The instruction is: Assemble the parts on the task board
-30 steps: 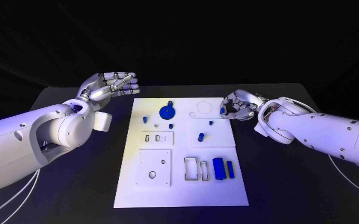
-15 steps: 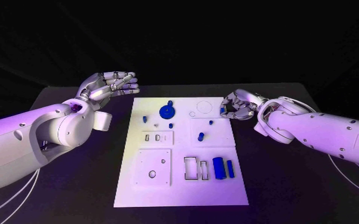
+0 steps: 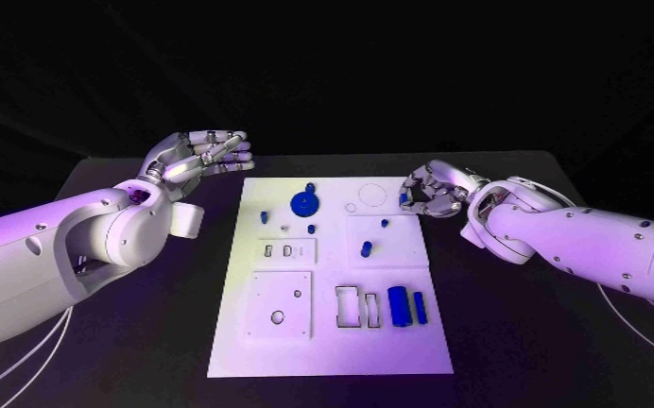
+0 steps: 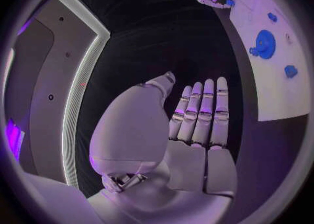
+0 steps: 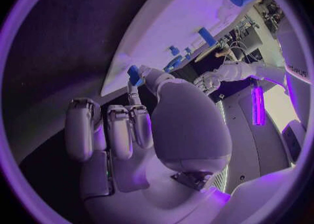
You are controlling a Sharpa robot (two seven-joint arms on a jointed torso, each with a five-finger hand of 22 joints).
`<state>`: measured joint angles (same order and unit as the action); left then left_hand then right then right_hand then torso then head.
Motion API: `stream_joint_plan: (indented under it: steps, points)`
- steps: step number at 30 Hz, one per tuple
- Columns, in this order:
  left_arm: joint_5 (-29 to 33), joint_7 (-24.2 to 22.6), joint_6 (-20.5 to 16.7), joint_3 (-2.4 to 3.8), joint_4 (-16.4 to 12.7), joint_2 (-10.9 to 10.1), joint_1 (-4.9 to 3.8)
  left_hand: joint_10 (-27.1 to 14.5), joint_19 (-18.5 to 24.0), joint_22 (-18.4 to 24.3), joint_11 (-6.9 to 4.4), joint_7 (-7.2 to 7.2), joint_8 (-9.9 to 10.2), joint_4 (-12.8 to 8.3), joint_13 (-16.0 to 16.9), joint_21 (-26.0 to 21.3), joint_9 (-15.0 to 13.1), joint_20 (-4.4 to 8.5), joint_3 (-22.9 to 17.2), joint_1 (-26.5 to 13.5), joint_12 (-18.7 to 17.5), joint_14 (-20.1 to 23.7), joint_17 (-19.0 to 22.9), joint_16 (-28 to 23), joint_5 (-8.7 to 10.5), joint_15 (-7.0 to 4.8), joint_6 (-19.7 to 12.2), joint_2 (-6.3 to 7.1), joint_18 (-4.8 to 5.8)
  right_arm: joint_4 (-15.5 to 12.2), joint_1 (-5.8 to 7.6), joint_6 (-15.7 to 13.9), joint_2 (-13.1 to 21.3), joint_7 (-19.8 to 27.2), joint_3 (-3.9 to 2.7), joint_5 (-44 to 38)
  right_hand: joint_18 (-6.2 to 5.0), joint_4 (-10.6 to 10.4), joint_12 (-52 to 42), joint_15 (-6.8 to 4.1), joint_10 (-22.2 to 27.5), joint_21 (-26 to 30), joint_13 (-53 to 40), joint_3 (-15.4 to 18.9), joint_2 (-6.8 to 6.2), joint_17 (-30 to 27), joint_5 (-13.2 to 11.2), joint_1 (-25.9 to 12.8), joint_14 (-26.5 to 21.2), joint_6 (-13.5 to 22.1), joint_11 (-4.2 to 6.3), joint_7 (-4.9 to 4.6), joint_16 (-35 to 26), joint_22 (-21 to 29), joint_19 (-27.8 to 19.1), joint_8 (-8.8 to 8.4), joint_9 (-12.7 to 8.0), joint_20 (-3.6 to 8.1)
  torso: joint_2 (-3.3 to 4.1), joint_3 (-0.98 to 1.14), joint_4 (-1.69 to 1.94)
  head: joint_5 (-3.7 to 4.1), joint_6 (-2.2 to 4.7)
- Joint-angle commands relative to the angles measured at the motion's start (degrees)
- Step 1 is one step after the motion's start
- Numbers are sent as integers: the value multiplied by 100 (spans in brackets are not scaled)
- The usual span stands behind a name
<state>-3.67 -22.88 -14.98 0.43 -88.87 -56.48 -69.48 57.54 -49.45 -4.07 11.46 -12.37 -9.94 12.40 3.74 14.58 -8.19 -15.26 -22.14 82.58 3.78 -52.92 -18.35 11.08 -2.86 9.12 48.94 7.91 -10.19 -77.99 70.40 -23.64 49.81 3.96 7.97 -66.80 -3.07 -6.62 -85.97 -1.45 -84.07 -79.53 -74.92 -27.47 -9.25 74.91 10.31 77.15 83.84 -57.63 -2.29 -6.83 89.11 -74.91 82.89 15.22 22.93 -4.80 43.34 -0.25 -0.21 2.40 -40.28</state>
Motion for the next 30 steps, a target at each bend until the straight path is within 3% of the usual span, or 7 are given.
stream_joint_plan:
  steps: [1,8,11,15,21,27,30]
  points:
    - [-22,-19,82,4,2,6,-5,-22,-28,4,-10,-211,19,-45,3,-36,4,-2,-5,64,1,-35,9,-25,-20,-11,-33,1,-34,-217,53,-250,51,-425,-11,-18,-4,0,6,-40,-263,13,-1073,-30,42,1330,23,2,576,-61,42,47,34,-476,-20,49,102,32,-15,-5,-1,-9,-7]
    - [-22,-15,85,3,38,25,-5,-22,-28,4,-10,-211,19,-45,3,-36,4,-2,-5,64,1,-35,9,-25,-20,-11,-33,1,-34,-906,219,-347,72,-1072,-21,-84,-2,26,34,-45,-242,15,-1047,-101,56,1328,119,-35,575,-10,41,40,32,-480,-16,70,120,45,-17,-13,1,-44,-2]
    - [-22,-11,90,3,71,49,-5,-22,-28,4,-10,-211,19,-45,3,-36,4,-2,-5,64,1,-35,9,-25,-20,-11,-33,1,-34,-1260,256,-330,-58,-1368,-23,-211,-5,69,51,-41,-232,32,-1034,-156,12,1314,273,-91,572,40,33,29,28,-473,-21,94,140,47,-24,-16,4,-89,-16]
    - [-22,-1,94,2,111,78,-5,-22,-28,4,-10,-211,19,-45,3,-36,4,-2,-5,64,1,-35,9,-25,-20,-11,-33,1,-34,-1477,257,-314,-338,-1614,-22,-355,-8,74,61,-39,-224,45,-1024,-163,-5,1307,301,-116,571,53,29,24,25,-463,-29,99,144,46,-43,-16,6,-157,-53]
    - [-22,17,102,2,159,142,-5,-22,-30,5,-8,-213,20,-48,3,-39,5,-2,-8,56,1,-39,10,-31,-19,-11,-32,-1,-34,-1589,208,-363,-815,-1966,-16,-650,-11,91,73,-38,-216,56,-1013,-201,19,1300,323,-114,569,59,31,26,23,-455,-35,111,151,45,-45,-35,37,-193,-55]
    - [-22,27,104,2,174,177,-5,-19,-31,4,-9,-212,19,-47,3,-39,4,-2,-8,52,3,-40,10,-32,-19,-11,-29,-2,-34,-1556,102,-370,-1203,-2288,-3,-1098,-18,98,81,-39,-209,82,-1005,-211,24,1280,325,-113,564,59,32,27,16,-431,-51,117,155,45,-42,-48,31,-280,-73]
    - [-22,32,104,2,174,186,-6,-19,-31,4,-9,-212,19,-47,3,-39,4,-2,-8,52,3,-40,10,-32,-19,-11,-29,-2,-34,-1539,27,-381,-1363,-2428,2,-1307,-18,106,83,-38,-208,82,-1003,-209,-2,1278,322,-135,564,65,30,24,15,-433,-49,123,159,45,-30,-36,24,-325,-75]
